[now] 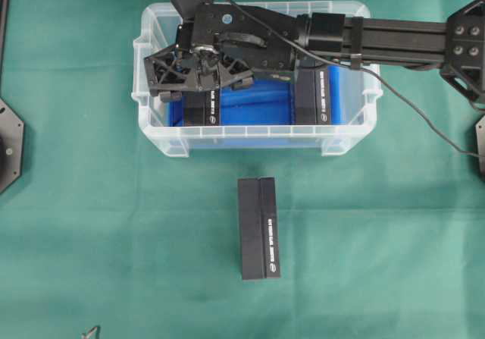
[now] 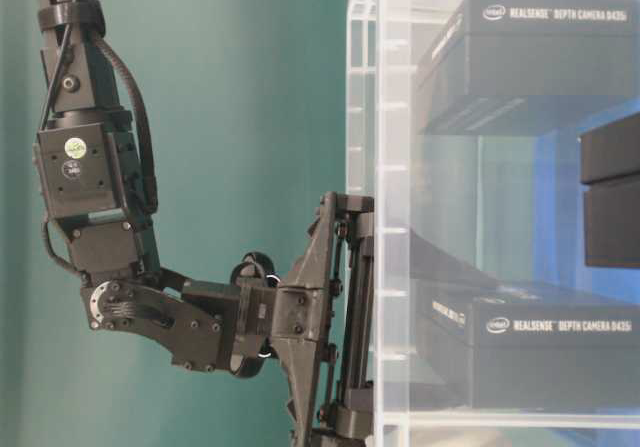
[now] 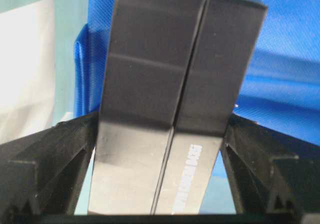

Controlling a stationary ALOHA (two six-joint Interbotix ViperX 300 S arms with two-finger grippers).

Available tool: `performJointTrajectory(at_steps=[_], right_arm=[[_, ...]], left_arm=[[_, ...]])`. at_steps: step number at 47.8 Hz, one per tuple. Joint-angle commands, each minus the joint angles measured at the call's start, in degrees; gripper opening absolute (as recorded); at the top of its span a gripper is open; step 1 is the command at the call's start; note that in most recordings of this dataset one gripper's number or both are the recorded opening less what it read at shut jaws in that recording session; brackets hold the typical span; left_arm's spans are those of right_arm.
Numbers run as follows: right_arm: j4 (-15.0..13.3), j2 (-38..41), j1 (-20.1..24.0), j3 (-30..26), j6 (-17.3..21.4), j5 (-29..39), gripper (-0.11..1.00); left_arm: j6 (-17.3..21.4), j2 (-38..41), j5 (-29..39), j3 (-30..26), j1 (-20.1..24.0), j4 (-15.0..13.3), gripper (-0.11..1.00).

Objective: Take the box out of the case with the right arm.
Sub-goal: 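Lift the left black box upward out of the foam slot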

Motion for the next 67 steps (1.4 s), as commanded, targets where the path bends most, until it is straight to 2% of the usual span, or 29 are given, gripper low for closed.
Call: performJointTrajectory(at_steps=[1, 6, 10, 12, 38, 45, 59, 67], right_arm=[[0.18, -1.23, 0.26, -0.53, 0.44, -0.09, 0.89], [0.35, -1.23, 0.26, -0.53, 0.62, 0.44, 0.86], [0.26, -1.23, 0.26, -0.44, 0.62, 0.53, 0.72], [0.35, -1.23, 0.26, -0.53, 0.62, 0.53, 0.69], [0.79, -1.32, 0.44, -0.88, 0.53, 0.62, 0.69], [0.79, -2.29, 0.35, -2.02, 0.62, 2.46, 0.69], [0.70, -4.75, 0.35, -7.82, 0.88, 9.49, 0.69], [-0.26, -5.01, 0.53, -13.71, 0.88, 13.89, 0.69]], left_arm=[[-0.09, 0.26, -0.26, -0.88, -0.09, 0.09, 0.00], [-0.09, 0.18, -0.26, -0.79, -0.09, 0.09, 0.00], [0.00, 0.18, -0.26, -0.88, -0.18, 0.18, 0.00], [0.00, 0.26, -0.26, -0.88, -0.09, 0.09, 0.00], [0.00, 0.35, -0.26, -0.88, -0.09, 0.09, 0.00], [0.09, 0.44, -0.26, -0.88, -0.09, 0.09, 0.00], [0.09, 0.44, -0.35, -0.88, -0.09, 0.09, 0.00], [0.09, 0.44, -0.35, -0.88, -0.09, 0.09, 0.00]])
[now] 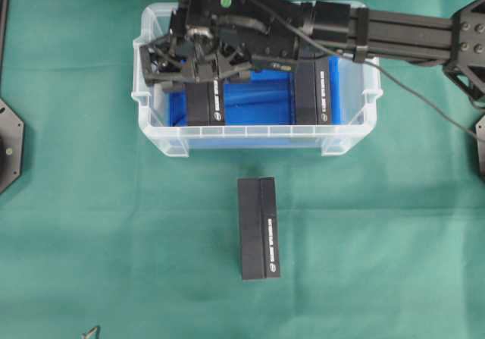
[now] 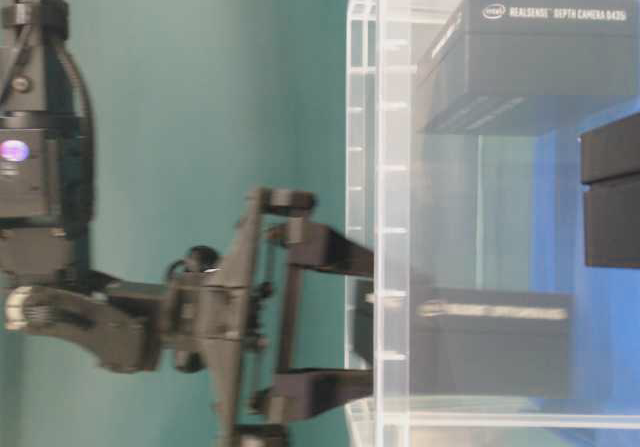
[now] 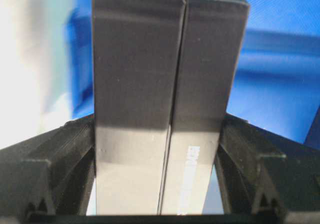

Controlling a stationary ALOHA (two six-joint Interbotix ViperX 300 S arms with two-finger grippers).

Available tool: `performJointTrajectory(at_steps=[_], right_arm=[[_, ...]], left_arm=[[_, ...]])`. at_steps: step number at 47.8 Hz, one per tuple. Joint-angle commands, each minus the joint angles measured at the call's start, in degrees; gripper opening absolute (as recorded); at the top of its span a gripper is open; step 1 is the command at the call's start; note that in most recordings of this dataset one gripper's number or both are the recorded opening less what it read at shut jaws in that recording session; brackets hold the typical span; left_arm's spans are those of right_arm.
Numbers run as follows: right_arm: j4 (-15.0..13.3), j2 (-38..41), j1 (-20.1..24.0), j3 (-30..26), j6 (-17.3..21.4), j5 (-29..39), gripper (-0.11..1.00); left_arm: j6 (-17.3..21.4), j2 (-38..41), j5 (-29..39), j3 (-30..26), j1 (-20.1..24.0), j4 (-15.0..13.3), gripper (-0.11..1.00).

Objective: Take the box out of the case with the right arm.
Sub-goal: 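Lift the left black box upward out of the foam slot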

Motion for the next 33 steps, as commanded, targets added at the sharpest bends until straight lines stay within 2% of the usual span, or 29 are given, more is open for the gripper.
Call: performJointTrajectory(at_steps=[1, 21, 33], right_arm=[[-0.79, -4.39, 0.44, -5.01, 0.00, 2.72, 0.69], [-4.66, -4.39, 1.05, -21.18, 0.00, 17.05, 0.69], [-5.45, -4.31, 1.23, -23.29, 0.00, 18.90, 0.69]], left_arm=[[0.09, 0.35, -0.35, -0.88, -0.09, 0.00, 0.00], [0.00, 0.62, -0.35, -0.97, 0.00, 0.00, 0.00], [-0.09, 0.62, -0.44, -0.97, 0.00, 0.00, 0.00]])
